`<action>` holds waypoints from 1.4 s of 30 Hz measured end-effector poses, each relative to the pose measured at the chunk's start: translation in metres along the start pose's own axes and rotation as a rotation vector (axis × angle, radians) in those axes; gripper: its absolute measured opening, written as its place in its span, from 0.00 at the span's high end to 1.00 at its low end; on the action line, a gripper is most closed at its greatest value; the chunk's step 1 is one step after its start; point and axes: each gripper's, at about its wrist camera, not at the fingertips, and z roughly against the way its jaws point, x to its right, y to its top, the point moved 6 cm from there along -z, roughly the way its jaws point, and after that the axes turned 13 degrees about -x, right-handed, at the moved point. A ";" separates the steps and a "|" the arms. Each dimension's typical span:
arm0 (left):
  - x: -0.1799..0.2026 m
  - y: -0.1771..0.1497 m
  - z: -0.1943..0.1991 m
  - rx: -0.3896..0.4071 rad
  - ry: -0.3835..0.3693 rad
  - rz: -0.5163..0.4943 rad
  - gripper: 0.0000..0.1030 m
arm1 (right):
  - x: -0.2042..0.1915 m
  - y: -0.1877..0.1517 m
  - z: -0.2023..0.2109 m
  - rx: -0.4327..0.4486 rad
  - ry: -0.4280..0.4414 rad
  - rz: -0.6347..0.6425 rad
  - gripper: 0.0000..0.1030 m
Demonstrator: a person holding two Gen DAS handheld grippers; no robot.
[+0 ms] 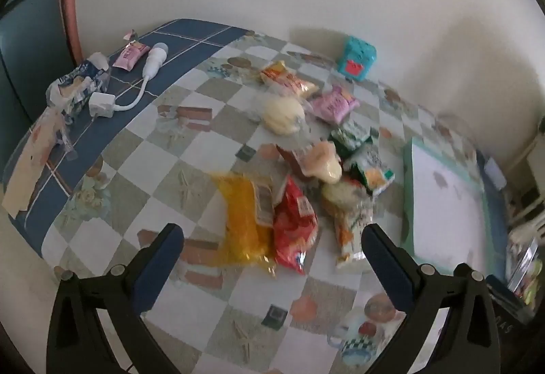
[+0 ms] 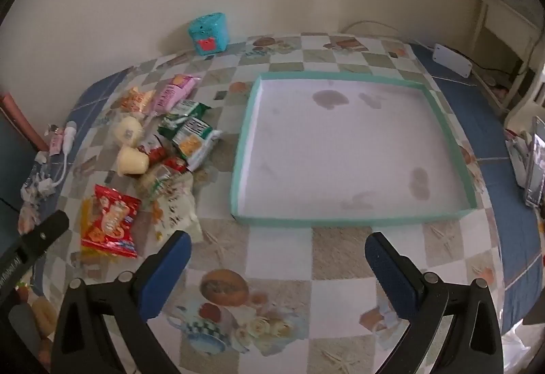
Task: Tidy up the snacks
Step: 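Grasp the yellow bread bag with the left gripper while the right grasps the red candy bag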
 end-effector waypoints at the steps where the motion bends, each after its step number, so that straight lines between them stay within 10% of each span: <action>1: -0.003 0.004 0.000 0.001 -0.006 0.005 0.00 | -0.005 0.004 0.000 0.004 0.003 0.007 0.00; 26: -0.101 0.039 -0.052 -0.131 0.037 0.164 0.00 | -0.155 0.024 -0.068 -0.133 0.154 0.231 0.01; 42: -0.091 0.037 -0.070 -0.147 -0.019 0.117 0.00 | -0.183 0.009 -0.101 -0.216 0.237 0.285 0.20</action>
